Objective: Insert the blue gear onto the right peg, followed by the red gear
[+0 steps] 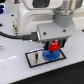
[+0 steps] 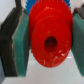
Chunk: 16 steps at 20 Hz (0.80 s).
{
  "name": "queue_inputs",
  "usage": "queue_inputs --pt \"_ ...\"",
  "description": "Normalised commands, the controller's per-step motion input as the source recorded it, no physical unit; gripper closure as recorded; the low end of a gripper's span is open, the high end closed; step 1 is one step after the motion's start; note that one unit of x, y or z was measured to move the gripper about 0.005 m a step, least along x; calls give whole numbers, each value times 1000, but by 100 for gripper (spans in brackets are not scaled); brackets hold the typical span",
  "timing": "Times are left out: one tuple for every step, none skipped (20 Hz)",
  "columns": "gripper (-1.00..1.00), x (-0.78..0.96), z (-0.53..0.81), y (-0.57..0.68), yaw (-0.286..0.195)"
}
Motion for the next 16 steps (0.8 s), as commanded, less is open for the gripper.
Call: queue_inputs --pt "100 124 69 10 0" --pt "100 142 54 1 0" --pt "100 159 10 -13 0" --pt "100 194 -7 -22 0" --pt "100 227 -63 -35 0" --pt "100 280 -46 -18 0" --pt "100 270 -53 -24 0" --pt "100 257 -50 -29 0" --pt "100 275 -76 -34 0" --pt "100 266 -18 -69 0" --pt "100 284 -66 -34 0" --pt "100 288 -76 -32 0" --pt "100 268 -43 -14 0" --pt "100 240 -105 -2 0" --pt "100 227 -187 -1 0" --pt "100 127 -162 -5 0"
